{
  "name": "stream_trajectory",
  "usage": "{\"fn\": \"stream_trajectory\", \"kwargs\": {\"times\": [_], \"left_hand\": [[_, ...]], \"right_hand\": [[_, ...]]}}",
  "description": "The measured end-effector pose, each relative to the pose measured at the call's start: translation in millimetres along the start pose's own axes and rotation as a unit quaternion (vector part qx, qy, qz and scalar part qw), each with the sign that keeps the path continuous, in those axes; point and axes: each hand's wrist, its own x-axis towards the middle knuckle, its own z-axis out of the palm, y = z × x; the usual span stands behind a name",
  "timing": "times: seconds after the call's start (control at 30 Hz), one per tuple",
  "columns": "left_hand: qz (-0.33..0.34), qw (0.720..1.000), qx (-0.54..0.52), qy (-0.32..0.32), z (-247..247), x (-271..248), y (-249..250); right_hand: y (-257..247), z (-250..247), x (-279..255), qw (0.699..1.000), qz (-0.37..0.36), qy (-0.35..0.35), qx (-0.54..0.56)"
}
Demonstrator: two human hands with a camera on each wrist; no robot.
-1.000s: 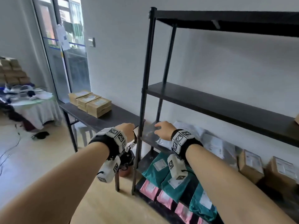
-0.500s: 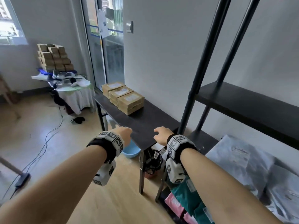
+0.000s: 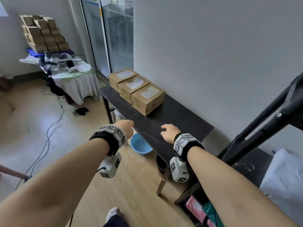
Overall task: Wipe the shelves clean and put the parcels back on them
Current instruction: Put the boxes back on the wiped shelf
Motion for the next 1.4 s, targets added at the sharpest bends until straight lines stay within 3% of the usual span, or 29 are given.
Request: {"fn": "stream_trajectory", "kwargs": {"times": [0.33,0.6,0.73,1.1,1.23,1.4], "left_hand": [[0.017,0.995,-0.094,-0.032,-37,163,-94],[0.054,0.98,-0.182,-0.051,-54,284,-77],[0.058,0.977,-0.198,-0.05,-54,329,-71],[0.085,0.947,-0.296,-0.095,-42,383,-64],[0.091,0.943,-0.302,-0.108,-34,391,-69],[0.068,0.945,-0.276,-0.165,-24,395,-74]], "right_hand": [[-80,11,128,0.99,0.067,0.024,0.123],[-80,-7,219,0.965,0.1,0.066,0.234],[-73,-9,258,0.934,0.126,0.075,0.326],[-72,5,293,0.856,0.183,0.058,0.48],[-71,20,304,0.841,0.184,0.072,0.503],[-72,28,305,0.8,0.182,0.08,0.567]]}}
